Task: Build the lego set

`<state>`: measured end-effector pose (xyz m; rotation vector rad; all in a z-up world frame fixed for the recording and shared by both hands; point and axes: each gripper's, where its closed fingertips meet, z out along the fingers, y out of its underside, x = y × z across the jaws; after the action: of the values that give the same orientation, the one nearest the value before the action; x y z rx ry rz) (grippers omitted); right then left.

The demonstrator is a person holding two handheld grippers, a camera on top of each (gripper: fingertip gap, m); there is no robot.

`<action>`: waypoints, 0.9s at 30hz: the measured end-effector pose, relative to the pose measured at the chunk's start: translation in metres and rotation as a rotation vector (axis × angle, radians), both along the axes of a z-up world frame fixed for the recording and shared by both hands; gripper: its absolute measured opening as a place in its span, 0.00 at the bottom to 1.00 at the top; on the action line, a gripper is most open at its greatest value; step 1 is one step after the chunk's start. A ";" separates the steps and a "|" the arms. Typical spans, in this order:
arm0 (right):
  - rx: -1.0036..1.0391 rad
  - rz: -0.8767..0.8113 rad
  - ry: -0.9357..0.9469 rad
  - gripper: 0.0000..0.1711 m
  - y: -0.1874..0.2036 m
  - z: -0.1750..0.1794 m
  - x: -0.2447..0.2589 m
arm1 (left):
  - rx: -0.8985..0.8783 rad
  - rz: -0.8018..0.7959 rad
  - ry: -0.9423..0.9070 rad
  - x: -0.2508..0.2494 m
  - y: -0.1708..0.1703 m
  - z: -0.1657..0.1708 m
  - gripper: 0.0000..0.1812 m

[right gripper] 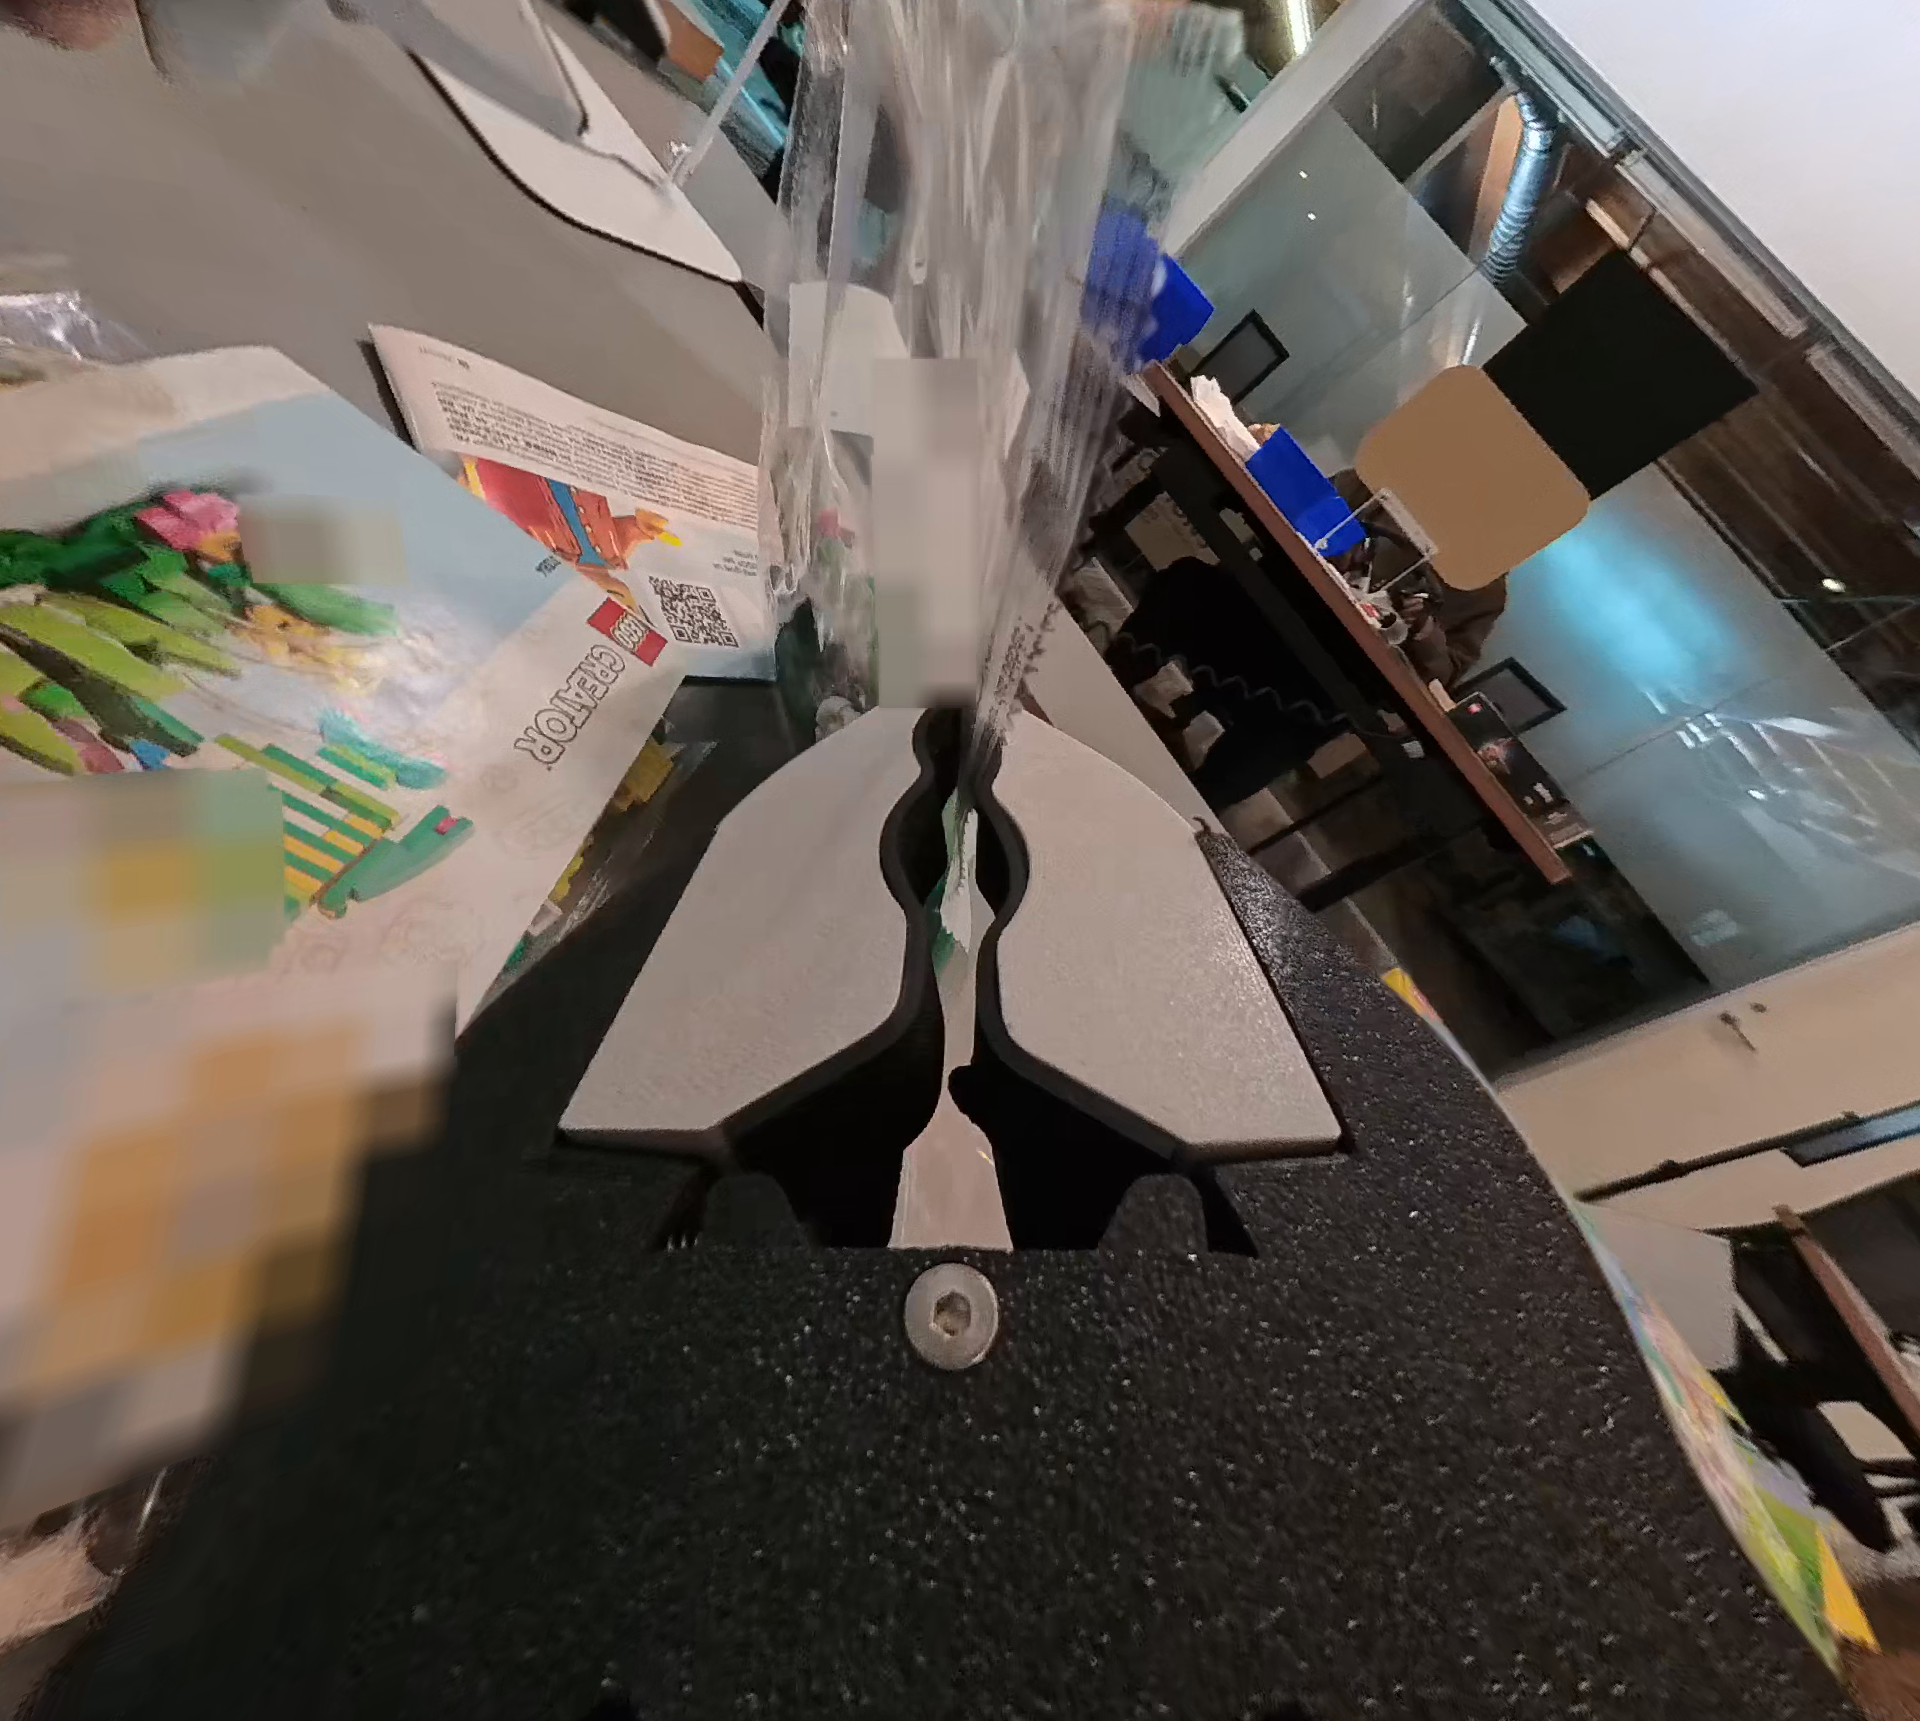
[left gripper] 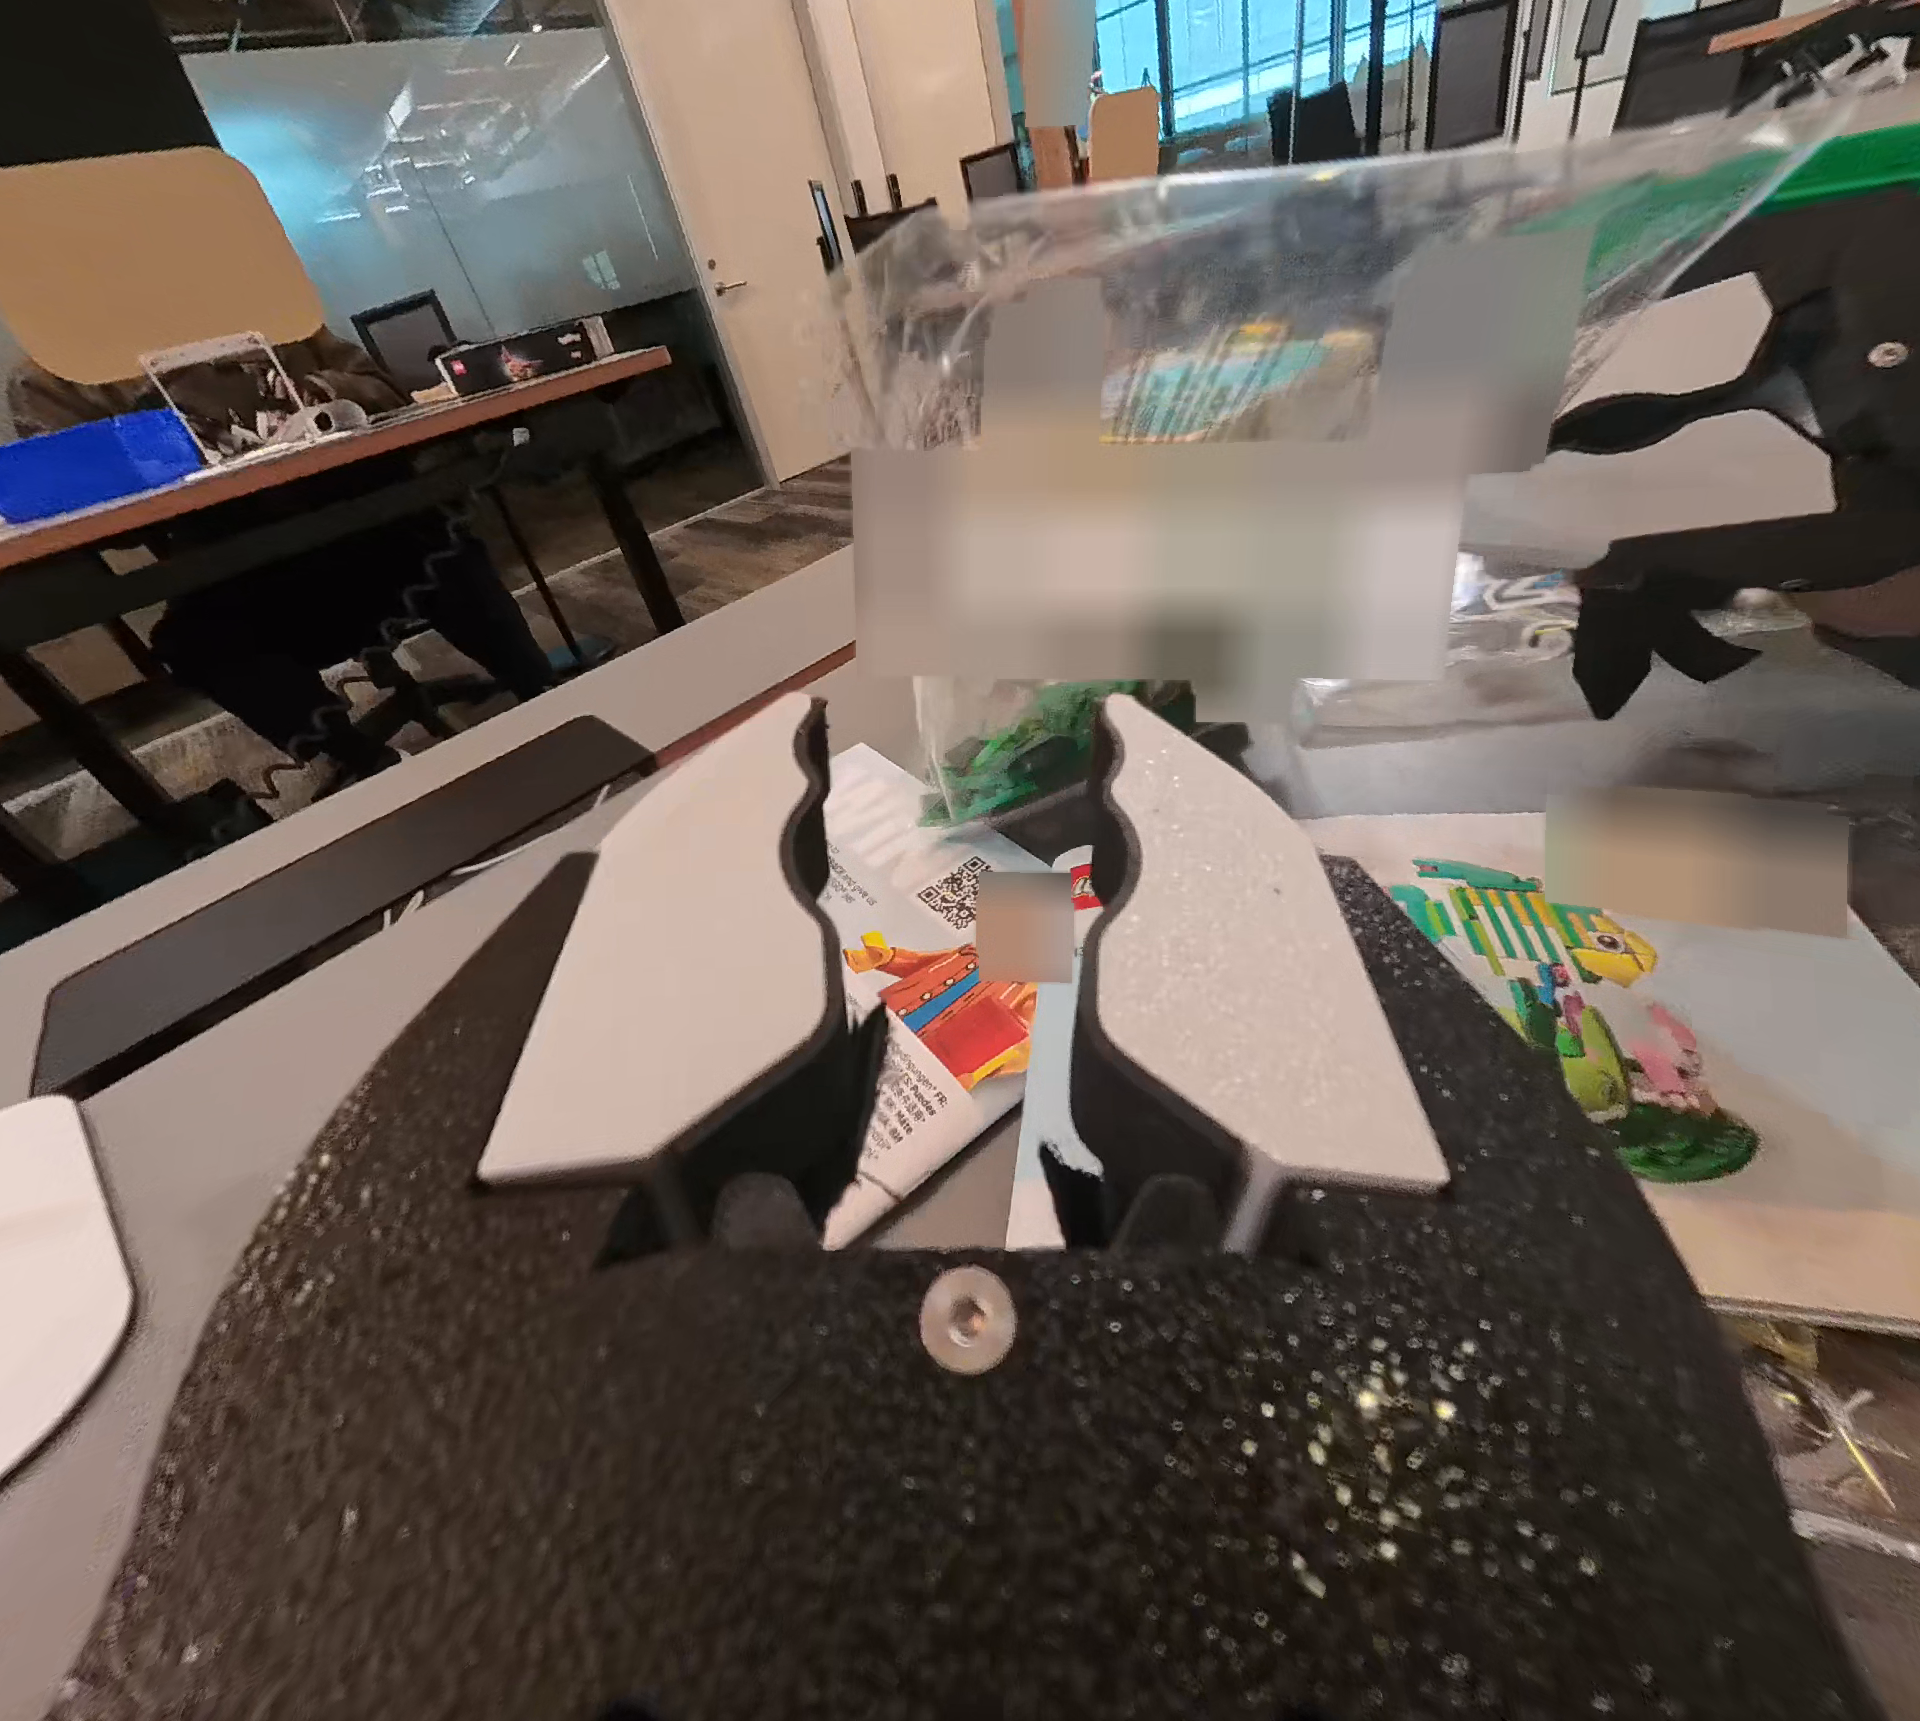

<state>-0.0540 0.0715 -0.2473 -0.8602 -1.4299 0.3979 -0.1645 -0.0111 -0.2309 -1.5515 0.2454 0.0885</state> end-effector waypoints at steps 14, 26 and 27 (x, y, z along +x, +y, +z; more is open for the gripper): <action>-0.627 0.269 -0.251 0.00 0.040 0.078 -0.016 | 0.001 0.009 -0.153 -0.017 0.000 -0.010 0.24; -0.660 0.381 -0.458 0.00 0.030 0.087 -0.039 | -0.044 -0.157 -0.216 0.012 0.002 -0.013 0.22; -0.637 0.397 -0.460 0.00 0.026 0.090 -0.040 | -0.055 -0.269 -0.267 0.028 0.000 -0.010 0.19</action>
<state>-0.0939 0.0974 -0.1576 -1.2274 -1.9502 1.0460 -0.1364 -0.0111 -0.2405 -1.5522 0.2438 -0.3371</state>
